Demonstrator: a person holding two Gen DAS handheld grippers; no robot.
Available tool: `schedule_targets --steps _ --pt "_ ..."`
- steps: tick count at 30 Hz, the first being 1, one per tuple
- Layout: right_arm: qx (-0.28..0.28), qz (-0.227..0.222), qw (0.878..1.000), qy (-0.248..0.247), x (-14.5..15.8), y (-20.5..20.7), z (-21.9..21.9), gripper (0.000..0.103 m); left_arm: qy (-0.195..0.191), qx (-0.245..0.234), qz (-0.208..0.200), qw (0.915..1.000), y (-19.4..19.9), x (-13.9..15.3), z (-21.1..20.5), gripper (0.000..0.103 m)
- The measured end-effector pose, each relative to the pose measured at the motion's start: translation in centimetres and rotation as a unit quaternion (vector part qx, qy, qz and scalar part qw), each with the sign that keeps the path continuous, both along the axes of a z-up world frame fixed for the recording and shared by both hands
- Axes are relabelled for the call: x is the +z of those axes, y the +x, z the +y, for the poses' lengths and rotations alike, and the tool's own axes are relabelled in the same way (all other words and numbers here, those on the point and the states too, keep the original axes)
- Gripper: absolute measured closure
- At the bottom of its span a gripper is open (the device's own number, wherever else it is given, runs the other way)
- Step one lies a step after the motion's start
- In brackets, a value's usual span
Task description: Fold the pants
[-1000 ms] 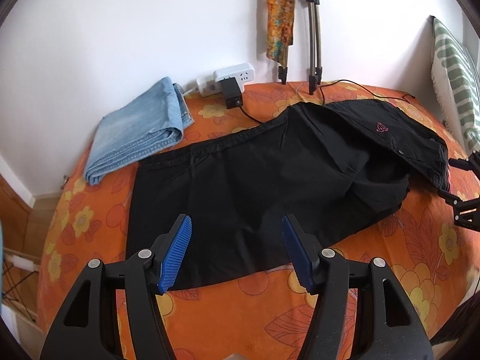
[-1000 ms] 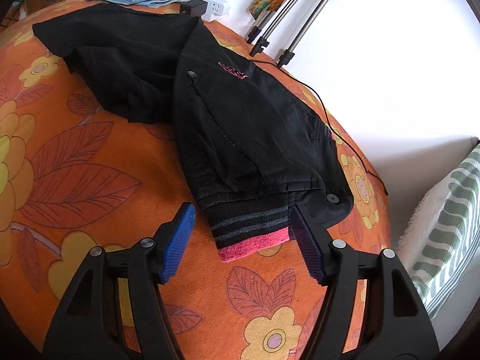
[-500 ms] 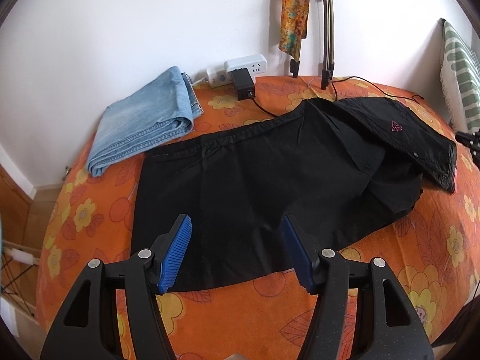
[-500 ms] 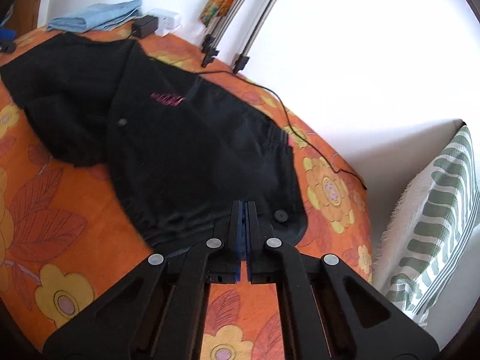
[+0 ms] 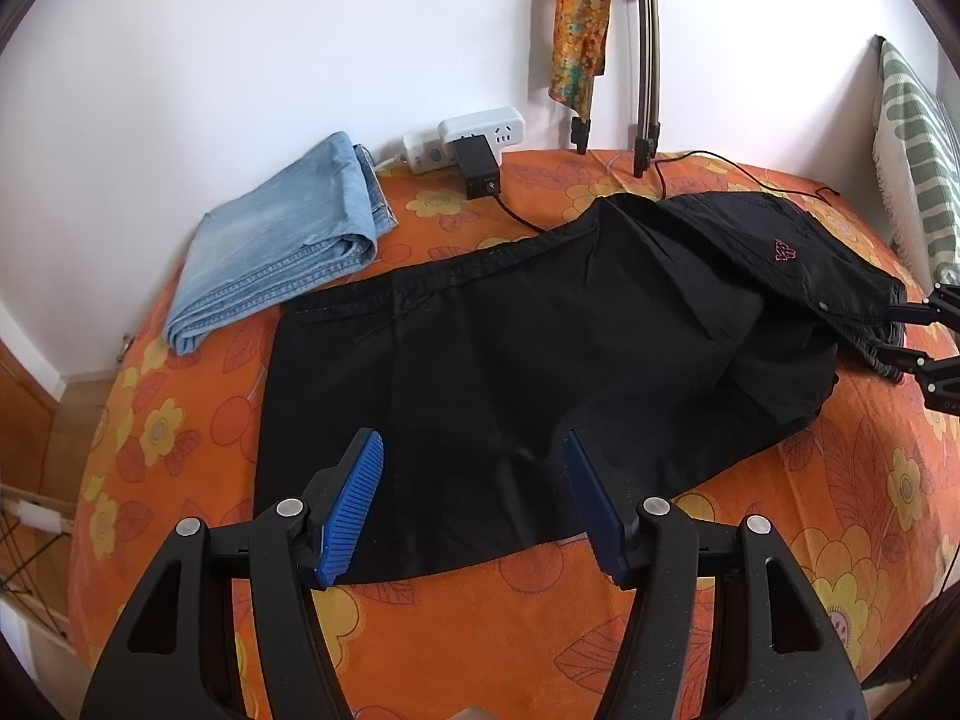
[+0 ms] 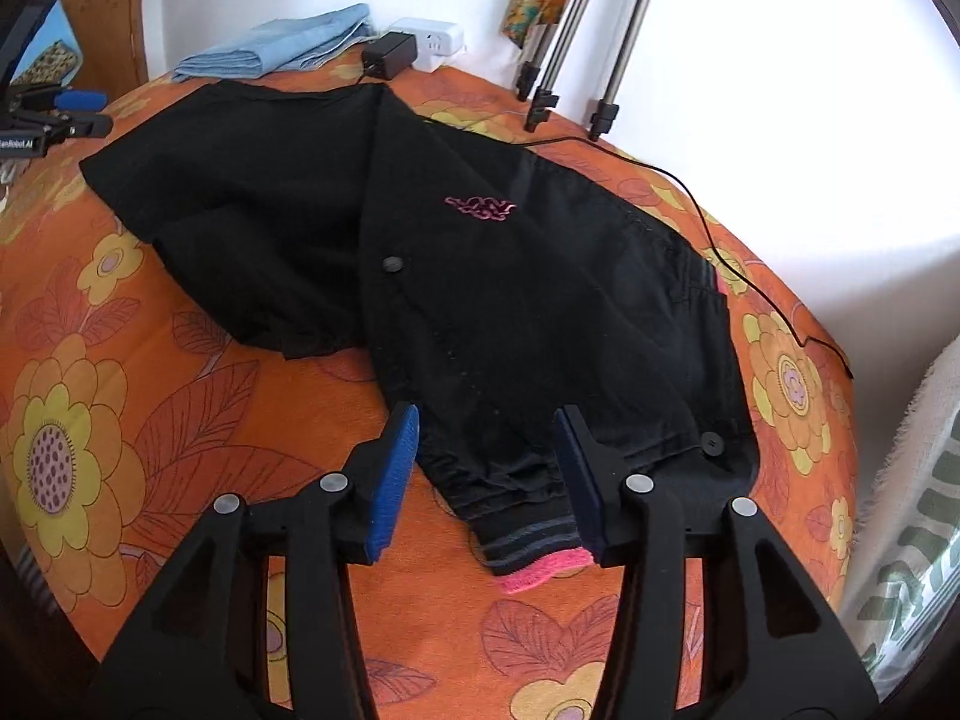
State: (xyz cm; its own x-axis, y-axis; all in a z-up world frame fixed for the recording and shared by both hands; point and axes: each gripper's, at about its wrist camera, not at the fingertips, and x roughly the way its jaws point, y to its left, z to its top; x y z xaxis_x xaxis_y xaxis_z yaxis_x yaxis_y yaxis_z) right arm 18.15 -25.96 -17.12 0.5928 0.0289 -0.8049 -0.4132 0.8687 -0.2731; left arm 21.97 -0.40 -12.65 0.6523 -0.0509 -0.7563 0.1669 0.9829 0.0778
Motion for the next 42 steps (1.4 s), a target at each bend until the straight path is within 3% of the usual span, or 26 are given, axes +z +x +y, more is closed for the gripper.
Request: schedule_targets --steps 3,5,9,10,12,15,19,23,26,30,36,37,38,39,41,42 --pt "0.009 -0.01 1.0 -0.025 -1.1 -0.2 1.3 0.042 0.0 0.003 0.007 1.0 0.2 -0.4 0.2 0.041" --pt "0.016 -0.012 0.999 -0.039 -1.5 -0.4 2.1 0.042 -0.006 0.007 0.012 0.9999 0.3 -0.5 0.5 0.041" --pt "0.035 -0.042 0.987 -0.149 -3.5 -0.8 4.5 0.043 -0.006 0.008 0.012 0.9999 0.3 -0.5 0.5 0.041" --pt "0.034 -0.05 0.984 -0.169 -3.8 -0.9 4.8 0.048 -0.006 0.007 0.012 0.9999 0.3 -0.4 0.5 0.041" --pt "0.023 -0.043 0.983 -0.174 -3.5 -0.3 4.5 0.086 -0.005 0.005 0.011 0.9999 0.2 -0.4 0.6 0.041" --pt "0.009 -0.043 0.985 -0.169 -1.7 0.6 3.4 0.095 -0.006 0.005 0.011 0.9999 0.1 -0.4 0.7 0.041" --pt "0.006 -0.074 0.977 -0.199 1.0 1.8 2.5 0.097 -0.007 0.008 0.013 0.9999 0.4 -0.4 1.0 0.041" --pt "-0.008 -0.11 0.97 -0.218 3.8 5.7 1.8 0.097 -0.012 0.012 0.013 0.9998 0.6 -0.3 1.2 0.041" --pt "-0.024 -0.122 0.963 -0.239 4.2 9.9 1.3 0.098 -0.011 0.014 0.01 0.9998 0.8 -0.2 1.4 0.041" --pt "-0.044 -0.113 0.962 -0.246 2.8 15.6 0.4 0.098 -0.013 0.021 0.014 0.9996 1.1 -0.4 2.0 0.041" --pt "-0.052 -0.054 0.964 -0.257 -1.7 21.4 -1.0 0.098 -0.02 0.031 0.023 0.9991 1.8 -0.8 2.8 0.041" --pt "-0.059 -0.038 0.964 -0.256 -2.3 22.1 -1.6 0.096 -0.022 0.031 0.023 0.999 1.8 -0.8 2.8 0.041" --pt "-0.065 -0.024 0.966 -0.25 -2.7 22.5 -2.4 0.085 -0.024 0.03 0.023 0.999 1.8 -0.7 2.7 0.041" --pt "-0.072 -0.017 0.967 -0.242 -2.9 22.6 -3.1 0.066 -0.025 0.028 0.022 0.9991 1.8 -0.6 2.6 0.041" --pt "-0.097 -0.035 0.97 -0.22 -1.8 22.6 -4.6 0.037 -0.02 0.023 0.016 0.9994 1.6 -0.4 2.3 0.041" --pt "-0.108 -0.038 0.974 -0.197 -1.0 22.4 -5.5 0.033 -0.016 0.021 0.012 0.9996 1.5 -0.4 2.1 0.041"
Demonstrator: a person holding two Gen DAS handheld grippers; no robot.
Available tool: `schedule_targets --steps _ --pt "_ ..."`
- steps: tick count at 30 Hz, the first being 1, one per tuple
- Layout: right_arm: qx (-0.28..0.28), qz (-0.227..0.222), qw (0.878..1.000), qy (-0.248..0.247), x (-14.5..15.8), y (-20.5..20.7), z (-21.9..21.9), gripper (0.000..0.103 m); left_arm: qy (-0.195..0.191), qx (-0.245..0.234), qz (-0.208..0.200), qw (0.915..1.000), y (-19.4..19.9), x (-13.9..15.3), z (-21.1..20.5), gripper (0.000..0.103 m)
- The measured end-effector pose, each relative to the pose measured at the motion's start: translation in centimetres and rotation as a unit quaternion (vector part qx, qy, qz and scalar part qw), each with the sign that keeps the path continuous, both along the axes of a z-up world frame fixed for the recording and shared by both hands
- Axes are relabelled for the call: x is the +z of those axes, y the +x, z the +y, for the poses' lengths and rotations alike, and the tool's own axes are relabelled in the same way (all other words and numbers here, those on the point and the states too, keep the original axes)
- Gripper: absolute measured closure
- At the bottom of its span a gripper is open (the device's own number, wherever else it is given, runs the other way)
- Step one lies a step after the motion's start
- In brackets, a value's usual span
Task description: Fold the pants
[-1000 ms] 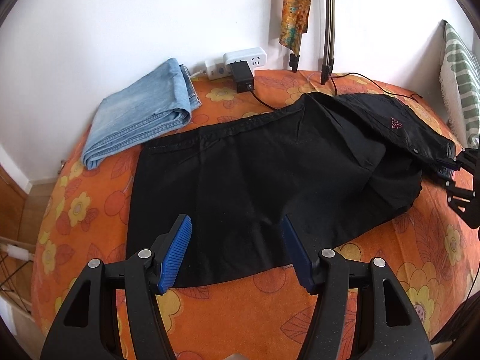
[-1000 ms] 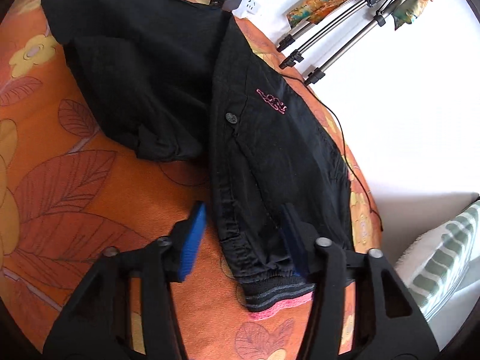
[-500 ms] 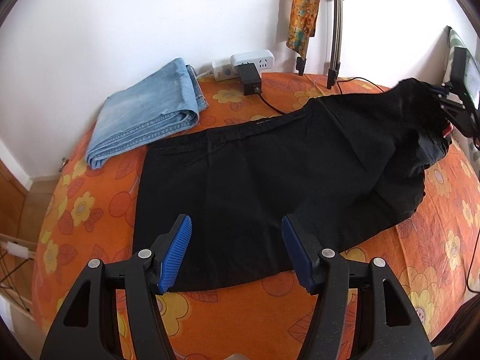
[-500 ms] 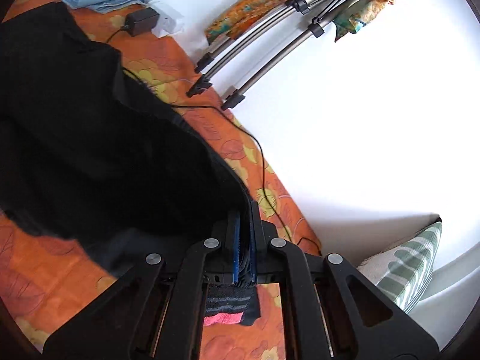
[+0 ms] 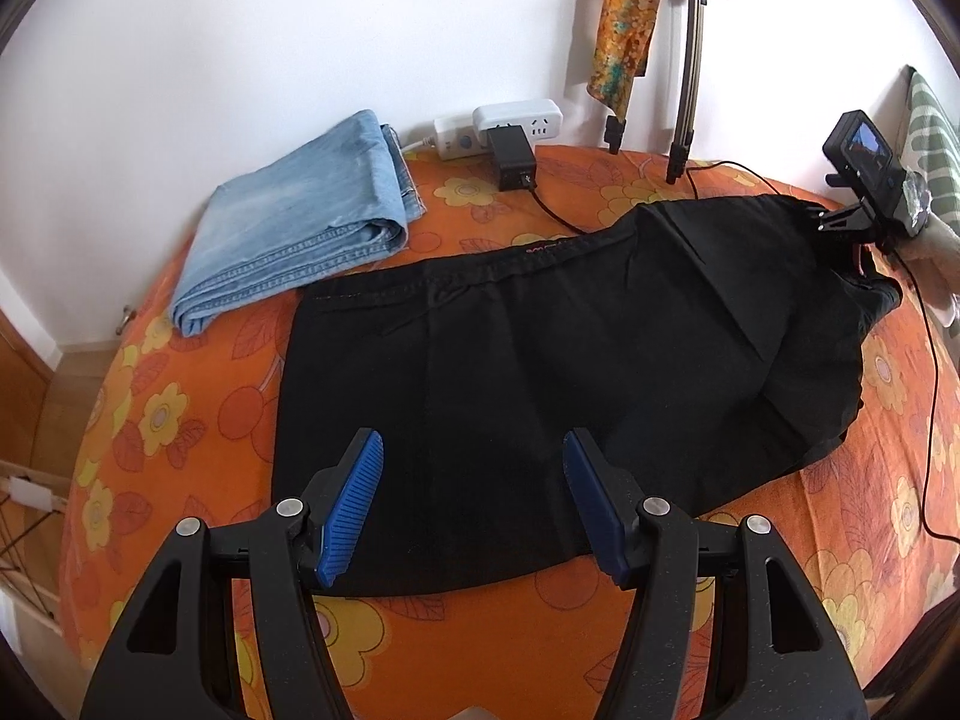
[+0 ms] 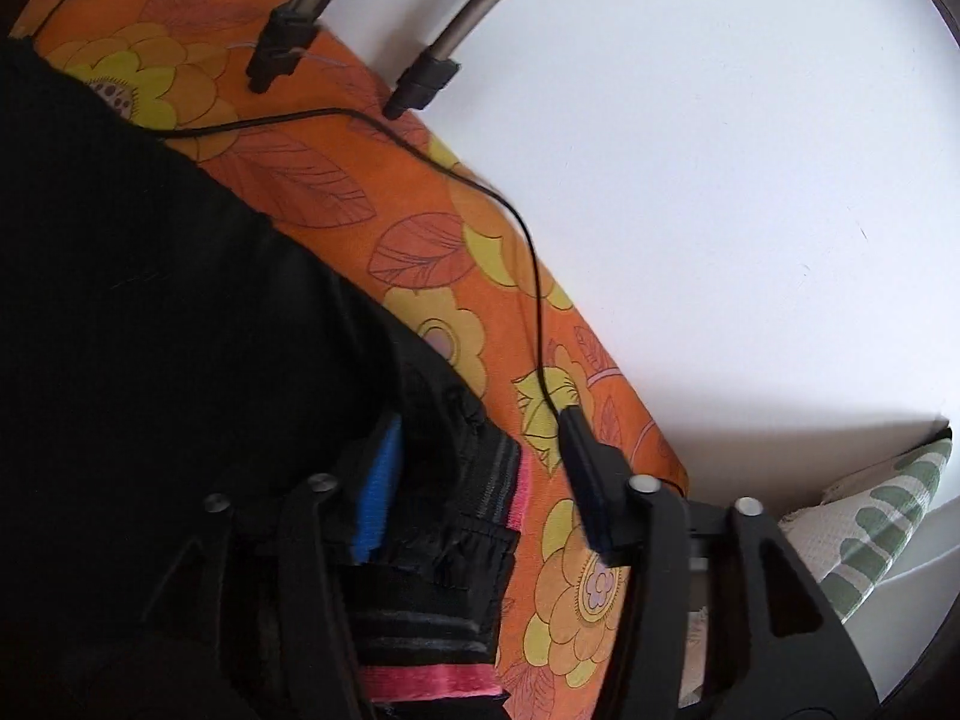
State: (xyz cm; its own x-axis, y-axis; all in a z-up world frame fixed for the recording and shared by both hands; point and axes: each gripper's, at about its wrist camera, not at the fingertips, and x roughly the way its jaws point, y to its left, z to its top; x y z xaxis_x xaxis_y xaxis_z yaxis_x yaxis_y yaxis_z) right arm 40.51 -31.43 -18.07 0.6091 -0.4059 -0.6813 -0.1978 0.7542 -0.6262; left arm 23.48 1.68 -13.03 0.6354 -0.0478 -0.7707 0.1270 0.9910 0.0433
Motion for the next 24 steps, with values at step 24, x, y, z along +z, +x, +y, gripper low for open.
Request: schedule_targets --steps 24 --pt "-0.171 -0.017 0.918 0.358 2.2 -17.5 -8.3 0.03 -0.004 -0.068 -0.014 0.9976 -2.3 0.8 -4.3 0.041"
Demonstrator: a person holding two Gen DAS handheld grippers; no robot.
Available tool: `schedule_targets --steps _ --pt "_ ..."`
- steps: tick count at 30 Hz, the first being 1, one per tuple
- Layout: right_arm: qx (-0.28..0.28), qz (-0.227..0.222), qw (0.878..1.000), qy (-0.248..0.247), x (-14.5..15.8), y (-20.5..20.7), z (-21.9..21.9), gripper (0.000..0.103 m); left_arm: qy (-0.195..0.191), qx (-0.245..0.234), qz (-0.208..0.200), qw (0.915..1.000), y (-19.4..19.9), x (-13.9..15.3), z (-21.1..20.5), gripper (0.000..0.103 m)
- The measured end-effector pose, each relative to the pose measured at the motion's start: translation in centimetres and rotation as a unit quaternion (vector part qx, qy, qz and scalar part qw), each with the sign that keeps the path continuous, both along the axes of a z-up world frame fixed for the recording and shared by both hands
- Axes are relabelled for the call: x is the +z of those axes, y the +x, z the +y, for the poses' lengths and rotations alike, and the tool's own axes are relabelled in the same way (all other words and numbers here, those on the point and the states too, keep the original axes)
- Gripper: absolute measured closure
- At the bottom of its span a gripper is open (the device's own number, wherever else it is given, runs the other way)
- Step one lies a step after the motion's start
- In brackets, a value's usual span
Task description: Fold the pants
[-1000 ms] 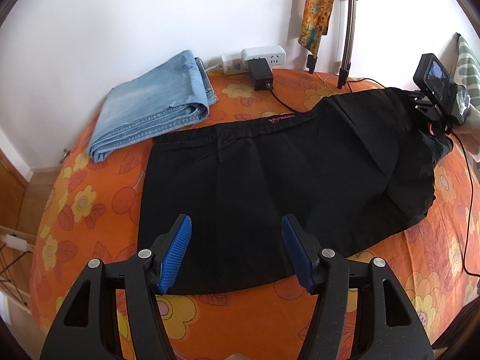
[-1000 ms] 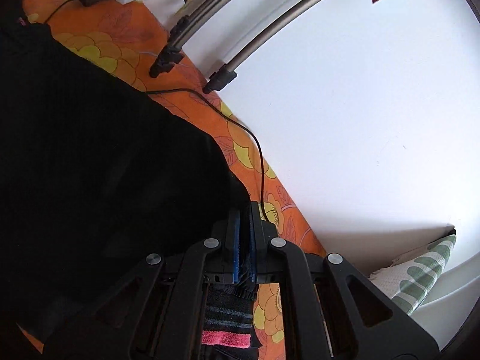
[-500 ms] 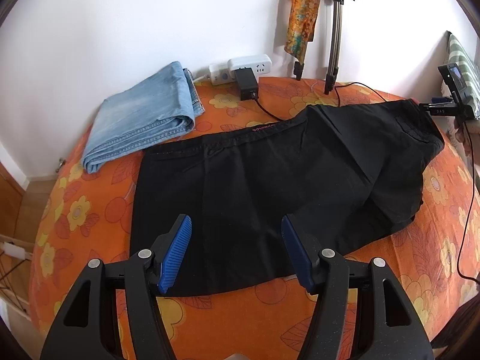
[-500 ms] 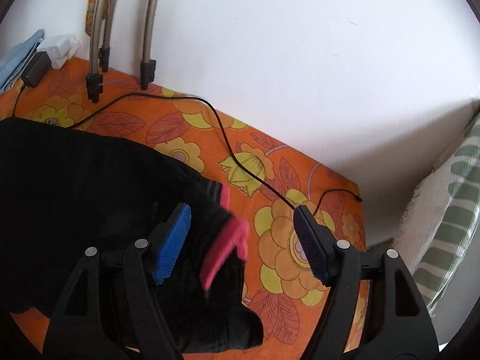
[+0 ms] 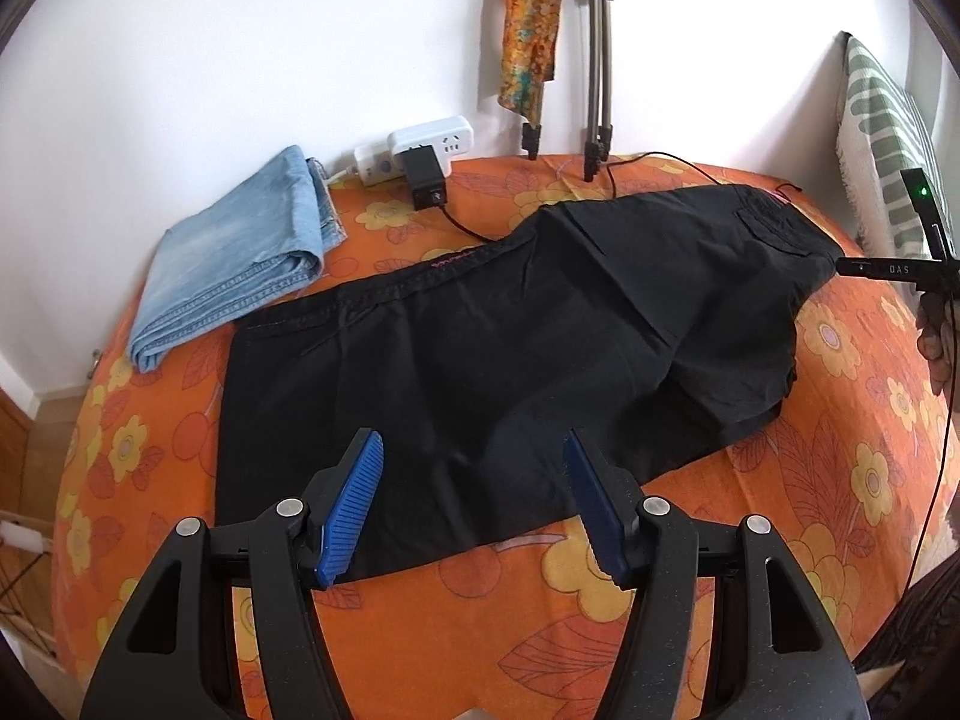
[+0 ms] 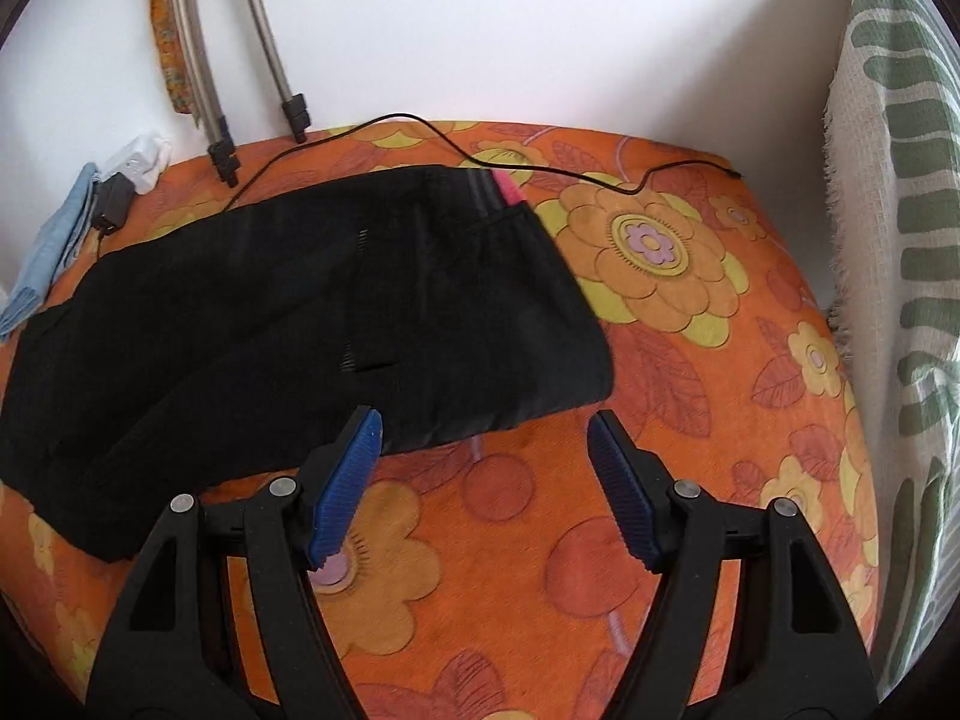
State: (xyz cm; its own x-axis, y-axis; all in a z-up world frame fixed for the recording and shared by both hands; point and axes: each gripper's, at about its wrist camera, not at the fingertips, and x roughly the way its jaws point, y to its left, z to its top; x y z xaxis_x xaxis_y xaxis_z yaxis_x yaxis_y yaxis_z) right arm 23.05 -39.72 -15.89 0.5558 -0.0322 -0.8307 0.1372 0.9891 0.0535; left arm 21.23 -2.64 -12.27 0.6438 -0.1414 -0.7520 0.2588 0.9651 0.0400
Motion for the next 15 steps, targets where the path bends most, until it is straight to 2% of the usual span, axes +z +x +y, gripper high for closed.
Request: schedule_targets --steps 4,9,12,15 --pt "0.032 0.0 0.998 0.059 0.0 -1.5 3.9 0.03 0.001 -0.032 -0.002 0.9995 -0.7 -0.1 -2.1 0.041" --pt "0.042 0.031 0.989 0.138 -2.1 -1.9 7.6 0.03 0.0 -0.058 -0.001 0.9983 -1.1 0.0 -3.6 0.041" --pt "0.055 0.047 0.986 0.15 -3.0 -1.7 9.5 0.03 0.001 -0.036 -0.015 0.9992 -0.8 0.6 -2.1 0.041" --pt "0.07 0.047 0.986 0.146 -3.2 -1.6 11.1 0.03 -0.009 0.017 -0.017 0.9997 -0.3 0.9 1.5 0.041"
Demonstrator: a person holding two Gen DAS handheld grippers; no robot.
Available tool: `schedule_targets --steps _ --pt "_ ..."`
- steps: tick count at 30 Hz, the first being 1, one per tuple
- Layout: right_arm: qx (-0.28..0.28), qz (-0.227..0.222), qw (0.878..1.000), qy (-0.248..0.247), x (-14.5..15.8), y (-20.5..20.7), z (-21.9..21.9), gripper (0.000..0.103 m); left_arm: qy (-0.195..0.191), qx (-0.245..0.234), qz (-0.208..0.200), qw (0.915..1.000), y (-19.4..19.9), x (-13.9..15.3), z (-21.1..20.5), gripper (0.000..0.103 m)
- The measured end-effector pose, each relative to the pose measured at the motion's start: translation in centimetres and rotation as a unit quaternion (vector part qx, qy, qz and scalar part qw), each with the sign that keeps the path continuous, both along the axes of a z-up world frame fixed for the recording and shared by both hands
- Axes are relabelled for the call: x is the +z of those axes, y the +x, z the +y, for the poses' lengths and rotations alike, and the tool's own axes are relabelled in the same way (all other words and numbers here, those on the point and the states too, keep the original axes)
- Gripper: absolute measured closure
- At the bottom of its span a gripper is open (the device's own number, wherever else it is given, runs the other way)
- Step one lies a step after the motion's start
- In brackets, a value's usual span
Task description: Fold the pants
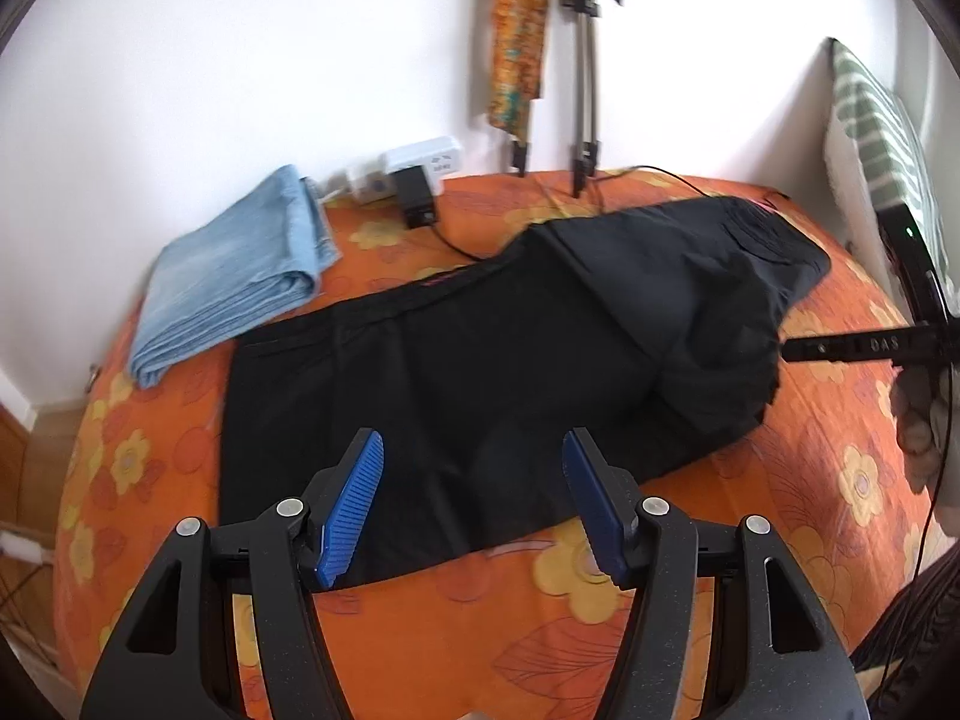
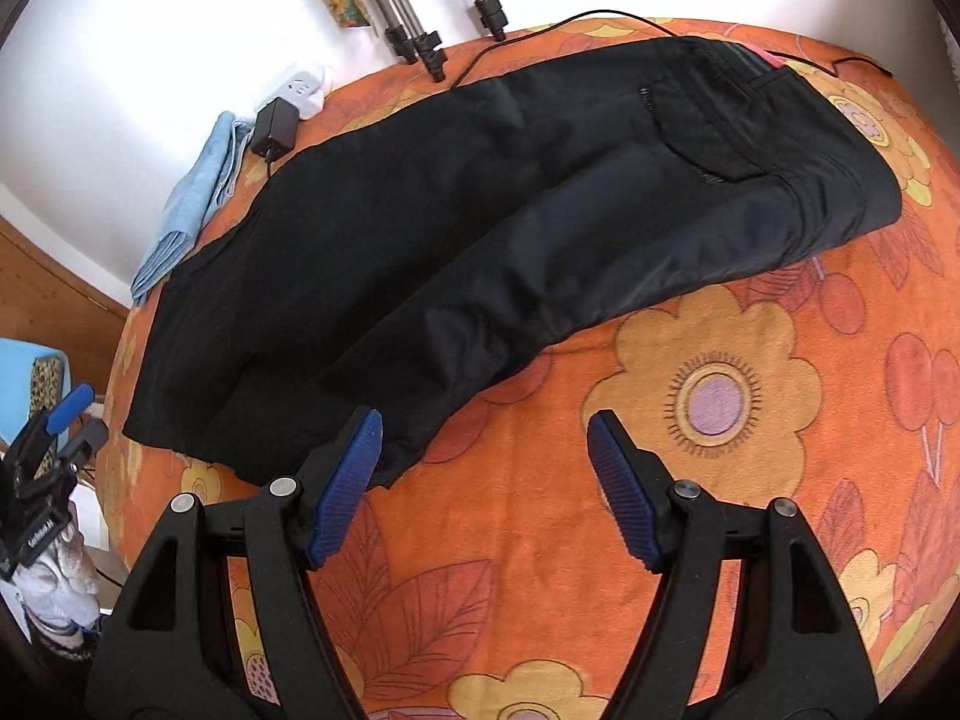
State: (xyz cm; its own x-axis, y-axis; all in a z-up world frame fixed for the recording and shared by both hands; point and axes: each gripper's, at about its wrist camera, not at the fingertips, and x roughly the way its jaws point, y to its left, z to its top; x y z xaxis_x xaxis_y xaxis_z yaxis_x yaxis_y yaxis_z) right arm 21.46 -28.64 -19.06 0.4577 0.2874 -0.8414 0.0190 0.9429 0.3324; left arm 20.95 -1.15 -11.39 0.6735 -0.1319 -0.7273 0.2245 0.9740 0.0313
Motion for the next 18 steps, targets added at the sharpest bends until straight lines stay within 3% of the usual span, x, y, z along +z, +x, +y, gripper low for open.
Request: schedule_targets --steps 6,10,14,17,18 --pt "0.004 0.02 0.999 0.032 -1.2 0.5 1.4 0.03 0.008 0.113 0.001 0.9935 0.9 -0.3 8.5 0.041" --pt "0.003 0.017 0.999 0.027 -1.2 0.6 2.3 0.03 -0.017 0.186 0.014 0.9824 0.9 -0.7 15.0 0.041" --pt "0.011 0.016 0.998 0.052 -1.2 0.4 3.3 0.032 -0.052 0.217 0.046 0.9736 0.5 -2.4 18.4 0.042" --pt "0.018 0.01 0.999 0.042 -1.1 0.5 4.4 0.048 -0.06 0.213 0.069 0.9728 0.3 -3.7 18.3 0.043" --pt "0.017 0.008 0.999 0.048 -1.1 0.7 4.4 0.059 -0.056 0.208 0.072 0.9738 0.2 -3.9 18.0 0.043"
